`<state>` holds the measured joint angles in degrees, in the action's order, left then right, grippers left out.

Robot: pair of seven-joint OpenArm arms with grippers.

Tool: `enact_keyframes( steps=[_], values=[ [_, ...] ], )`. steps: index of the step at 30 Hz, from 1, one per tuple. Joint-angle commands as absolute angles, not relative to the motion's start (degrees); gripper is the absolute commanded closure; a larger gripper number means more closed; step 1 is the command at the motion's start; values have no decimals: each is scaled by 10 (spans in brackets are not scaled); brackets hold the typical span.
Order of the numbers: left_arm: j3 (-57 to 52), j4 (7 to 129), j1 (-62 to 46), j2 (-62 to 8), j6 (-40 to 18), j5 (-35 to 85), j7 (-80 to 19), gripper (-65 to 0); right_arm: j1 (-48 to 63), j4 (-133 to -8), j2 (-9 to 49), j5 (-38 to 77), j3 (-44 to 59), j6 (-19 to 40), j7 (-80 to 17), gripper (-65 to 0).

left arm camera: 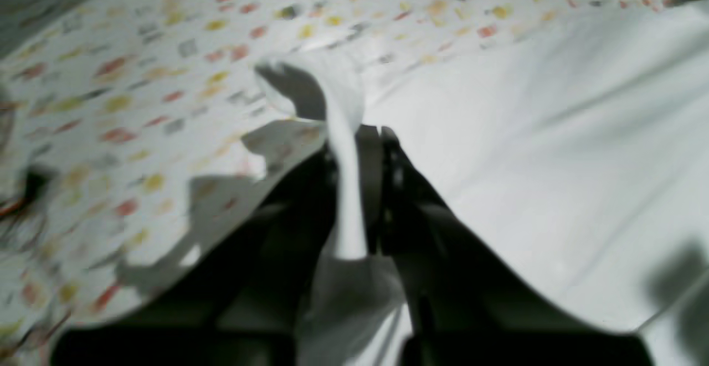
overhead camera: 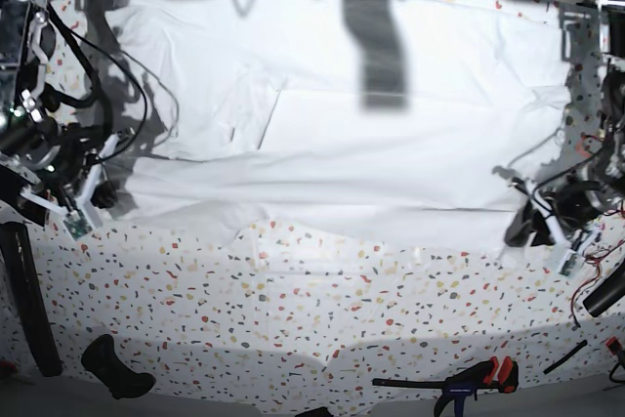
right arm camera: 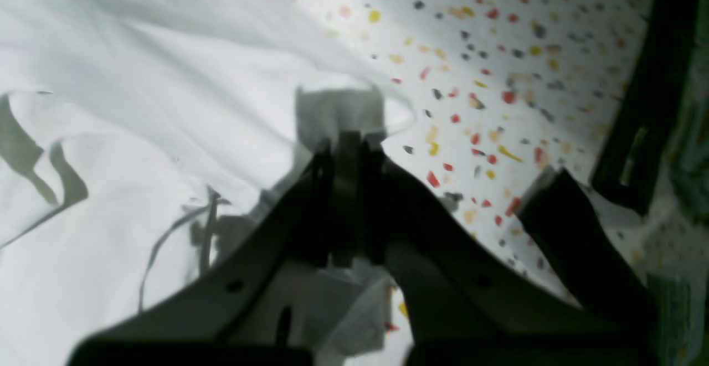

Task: Fold the T-shirt properly
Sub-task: 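Lift the folded edge and pull it toward the robot, folding again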

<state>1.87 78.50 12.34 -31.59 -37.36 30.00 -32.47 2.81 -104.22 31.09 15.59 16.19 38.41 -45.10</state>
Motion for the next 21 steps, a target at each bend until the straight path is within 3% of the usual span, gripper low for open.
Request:
enact_keyframes(
  steps=[1, 5, 12, 21],
  values=[
    [14, 804, 130, -334, -372, 318, -325, 0, 28, -1059, 322, 155, 178, 386, -443, 0],
    [14, 838, 104, -356, -373, 377, -367, 0, 67, -1083, 322, 155, 209, 386, -439, 0],
    [14, 889, 63, -372, -373, 380, -420, 0, 130, -1121, 322, 154, 218, 386, -440, 0],
    [14, 927, 57, -383, -373, 432, -633, 0, 206, -1129, 322, 150, 218, 386, -456, 0]
  ],
)
